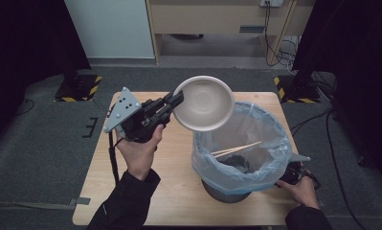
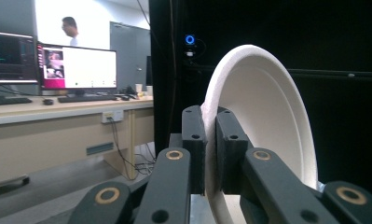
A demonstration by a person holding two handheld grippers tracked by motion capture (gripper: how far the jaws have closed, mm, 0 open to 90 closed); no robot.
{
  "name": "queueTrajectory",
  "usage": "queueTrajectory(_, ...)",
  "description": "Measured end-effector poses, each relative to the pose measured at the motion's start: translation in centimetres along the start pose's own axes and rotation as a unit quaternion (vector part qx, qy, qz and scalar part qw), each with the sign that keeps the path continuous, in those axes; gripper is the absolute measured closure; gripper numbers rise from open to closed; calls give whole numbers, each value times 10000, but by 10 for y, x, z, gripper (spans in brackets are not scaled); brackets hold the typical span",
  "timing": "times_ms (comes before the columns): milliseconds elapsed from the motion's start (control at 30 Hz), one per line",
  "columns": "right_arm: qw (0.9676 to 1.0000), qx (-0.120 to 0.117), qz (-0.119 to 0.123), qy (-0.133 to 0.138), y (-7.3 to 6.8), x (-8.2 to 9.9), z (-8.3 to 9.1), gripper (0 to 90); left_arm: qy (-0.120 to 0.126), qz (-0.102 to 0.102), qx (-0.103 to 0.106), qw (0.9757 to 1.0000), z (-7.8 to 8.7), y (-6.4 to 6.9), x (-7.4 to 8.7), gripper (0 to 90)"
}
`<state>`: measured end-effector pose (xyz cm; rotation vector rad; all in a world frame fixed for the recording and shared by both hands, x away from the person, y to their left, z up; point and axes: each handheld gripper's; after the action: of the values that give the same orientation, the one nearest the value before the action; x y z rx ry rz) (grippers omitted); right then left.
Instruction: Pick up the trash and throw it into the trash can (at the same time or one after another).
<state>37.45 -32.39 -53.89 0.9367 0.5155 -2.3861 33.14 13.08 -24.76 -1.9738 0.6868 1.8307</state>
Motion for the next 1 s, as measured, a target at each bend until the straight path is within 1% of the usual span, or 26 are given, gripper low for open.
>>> queueTrajectory(33,10000,0,1,0,0,0,0,18,0,0,0,10000,0,0,0,838)
queueTrajectory(133,10000,1,1,0,0,0,0,18,-54,-1,104,9999,-8,8,3,838)
queueTrajectory(200,10000,3,-1,-1,0,0,0,18,-102,3,200,9997,-16,15,7,838)
queueTrajectory(233,10000,3,-1,-1,0,0,0,18,-102,3,200,9997,-16,15,7,838)
queueTrajectory(467,10000,-1,2,-2,0,0,0,17,-301,-14,418,9987,-34,34,19,838)
queueTrajectory(633,10000,-1,2,-2,0,0,0,16,-493,-73,574,9971,-46,46,29,838)
queueTrajectory(800,10000,-5,11,-5,0,0,0,14,-733,-147,804,9940,-58,53,40,837)
queueTrajectory(833,10000,-6,14,-6,0,0,0,14,-771,-176,886,9929,-60,55,44,834)
queueTrajectory(867,10000,-8,14,-7,0,0,0,14,-803,-185,965,9919,-63,56,47,823)
queueTrajectory(900,10000,-8,25,-6,0,0,0,14,-828,-190,983,9915,-64,57,48,780)
queueTrajectory(967,10000,-8,27,-6,0,0,0,14,-815,-246,990,9914,-65,58,52,730)
queueTrajectory(1000,10000,-8,25,-5,0,0,0,14,-792,-232,998,9916,-65,57,53,700)
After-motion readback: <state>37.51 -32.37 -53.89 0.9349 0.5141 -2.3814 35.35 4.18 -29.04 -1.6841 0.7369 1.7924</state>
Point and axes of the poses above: each handheld gripper's, and its own axes: z roughly backward along the jaws, x roughly out of its underside, y roughly to its right, and after that the axes turned 12 degrees about -x, right-handed
